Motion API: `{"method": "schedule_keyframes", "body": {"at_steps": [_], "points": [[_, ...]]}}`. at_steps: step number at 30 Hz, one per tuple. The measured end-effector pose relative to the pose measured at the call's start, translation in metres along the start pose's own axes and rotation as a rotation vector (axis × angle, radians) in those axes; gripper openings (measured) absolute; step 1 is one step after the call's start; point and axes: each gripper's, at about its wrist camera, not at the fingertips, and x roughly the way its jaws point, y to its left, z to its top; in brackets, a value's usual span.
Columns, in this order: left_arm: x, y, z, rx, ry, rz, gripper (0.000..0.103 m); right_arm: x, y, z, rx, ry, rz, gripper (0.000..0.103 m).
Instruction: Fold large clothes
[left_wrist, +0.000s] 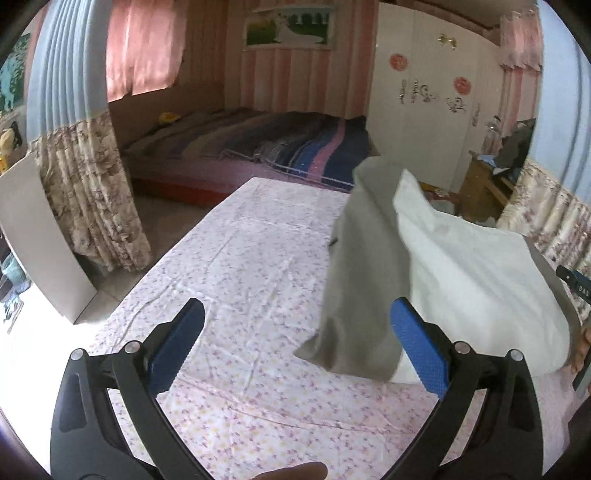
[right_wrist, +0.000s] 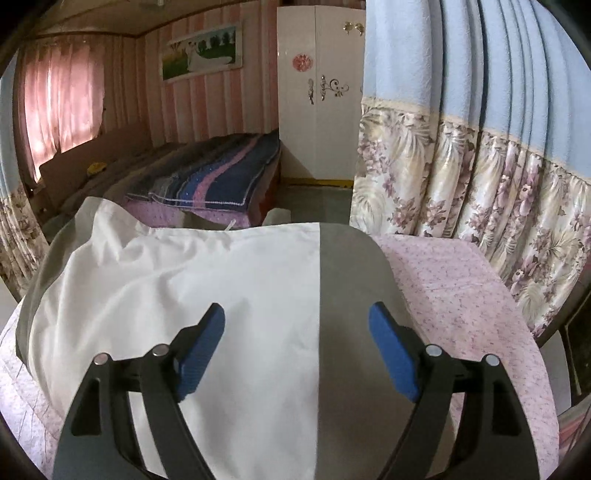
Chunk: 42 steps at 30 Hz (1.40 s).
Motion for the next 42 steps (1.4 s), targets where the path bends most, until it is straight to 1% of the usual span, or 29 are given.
{"method": "schedule_keyframes", "body": {"at_steps": [3, 8, 10, 11, 13, 15, 17, 19, 23, 26, 28, 29, 30, 31, 32, 35, 36, 37, 39, 41, 42], "points": [[-0.006, -0.011, -0.005, 0.005, -0.003, -0.025, 0.1, -0.011, -0.006, -0.002, -0.002, -0.015, -0.011, 0.083], [-0.011, -0.033, -0.011, 0.024, -0.009, -0.049, 0.1, -0.029, -0.022, -0.004, 0.034, -0.032, 0.022, 0.083], [-0.009, -0.041, -0.011, 0.025, -0.019, -0.075, 0.1, -0.037, -0.029, -0.006, 0.063, -0.041, 0.042, 0.087], [-0.006, -0.045, -0.011, 0.031, -0.016, -0.083, 0.1, -0.037, -0.031, -0.006, 0.061, -0.039, 0.046, 0.088], [0.003, -0.051, -0.006, 0.026, -0.005, -0.101, 0.1, -0.032, -0.031, -0.009, 0.039, -0.009, 0.027, 0.088], [0.017, -0.058, 0.001, 0.036, 0.011, -0.11, 0.1, -0.029, -0.033, -0.011, 0.025, 0.01, 0.02, 0.088], [0.034, -0.066, 0.01, 0.062, 0.022, -0.092, 0.1, -0.029, -0.036, -0.012, 0.03, 0.006, -0.011, 0.088], [0.048, -0.074, 0.018, 0.09, 0.023, -0.081, 0.1, -0.025, -0.033, -0.015, 0.008, 0.021, -0.014, 0.088], [0.087, -0.087, 0.033, 0.118, 0.042, -0.078, 0.1, 0.0, -0.026, -0.03, -0.039, 0.079, -0.038, 0.088], [0.116, -0.093, 0.032, 0.164, 0.074, -0.036, 0.1, 0.026, -0.028, -0.05, -0.06, 0.162, -0.085, 0.088], [0.14, -0.093, 0.022, 0.203, 0.101, 0.018, 0.1, 0.039, -0.043, -0.066, -0.018, 0.216, -0.101, 0.088], [0.158, -0.087, 0.013, 0.202, 0.132, 0.036, 0.1, 0.044, -0.051, -0.074, 0.013, 0.242, -0.094, 0.092], [0.17, -0.081, 0.008, 0.175, 0.168, 0.014, 0.1, 0.047, -0.064, -0.082, 0.071, 0.263, -0.08, 0.102], [0.177, -0.075, 0.002, 0.139, 0.194, -0.013, 0.1, 0.048, -0.07, -0.085, 0.101, 0.265, -0.082, 0.101], [0.18, -0.071, -0.002, 0.116, 0.198, -0.026, 0.1, 0.049, -0.075, -0.087, 0.12, 0.269, -0.062, 0.101], [0.174, -0.078, -0.007, 0.149, 0.169, 0.016, 0.1, 0.045, -0.074, -0.082, 0.113, 0.251, -0.043, 0.101], [0.169, -0.08, -0.005, 0.148, 0.164, 0.016, 0.1, 0.038, -0.074, -0.077, 0.102, 0.246, -0.027, 0.101], [0.163, -0.081, -0.003, 0.141, 0.158, 0.001, 0.099, 0.03, -0.076, -0.072, 0.103, 0.225, -0.001, 0.101], [0.142, -0.086, 0.005, 0.133, 0.128, -0.052, 0.099, 0.01, -0.086, -0.058, 0.121, 0.145, 0.076, 0.101], [0.121, -0.101, 0.014, 0.138, 0.091, -0.081, 0.1, 0.002, -0.094, -0.046, 0.108, 0.118, 0.095, 0.101], [0.114, -0.11, 0.018, 0.143, 0.085, -0.092, 0.1, 0.001, -0.096, -0.04, 0.09, 0.103, 0.079, 0.101]]}}
